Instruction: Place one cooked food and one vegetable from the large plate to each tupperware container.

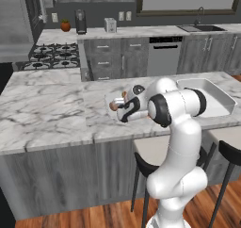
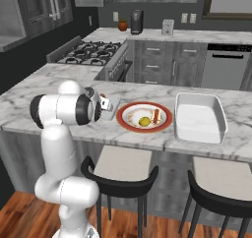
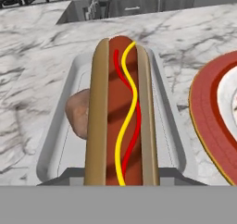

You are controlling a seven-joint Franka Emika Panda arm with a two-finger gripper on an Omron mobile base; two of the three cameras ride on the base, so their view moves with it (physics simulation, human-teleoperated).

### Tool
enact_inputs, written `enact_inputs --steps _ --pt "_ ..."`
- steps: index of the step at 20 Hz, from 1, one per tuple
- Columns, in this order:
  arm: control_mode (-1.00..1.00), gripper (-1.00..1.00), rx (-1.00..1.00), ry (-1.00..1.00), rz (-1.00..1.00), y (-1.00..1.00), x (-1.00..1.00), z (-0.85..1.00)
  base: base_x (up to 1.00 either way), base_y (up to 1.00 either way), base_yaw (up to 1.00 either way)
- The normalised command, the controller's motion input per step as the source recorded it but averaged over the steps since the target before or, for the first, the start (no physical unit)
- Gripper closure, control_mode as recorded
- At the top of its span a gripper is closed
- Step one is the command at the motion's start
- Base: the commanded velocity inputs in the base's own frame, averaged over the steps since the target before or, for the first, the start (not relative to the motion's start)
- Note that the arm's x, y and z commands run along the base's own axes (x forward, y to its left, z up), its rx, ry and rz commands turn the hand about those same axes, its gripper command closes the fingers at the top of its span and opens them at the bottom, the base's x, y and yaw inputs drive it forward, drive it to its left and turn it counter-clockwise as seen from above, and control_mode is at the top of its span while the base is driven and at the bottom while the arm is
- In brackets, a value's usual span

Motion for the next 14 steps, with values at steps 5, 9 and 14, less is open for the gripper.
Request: enact_inputs --steps 5,9,14 --pt "-1.0 1.0 0.0 -0.01 0.0 -0.02 0.08 -0.09 0.0 0.0 0.0" --pt "-1.0 1.0 0.0 -0.01 0.0 -0.06 0.12 0.0 0.0 0.0 0.0" --pt "-1.0 1.0 0.0 0.0 0.0 -0.19 0.24 0.0 0.0 0.0 0.0"
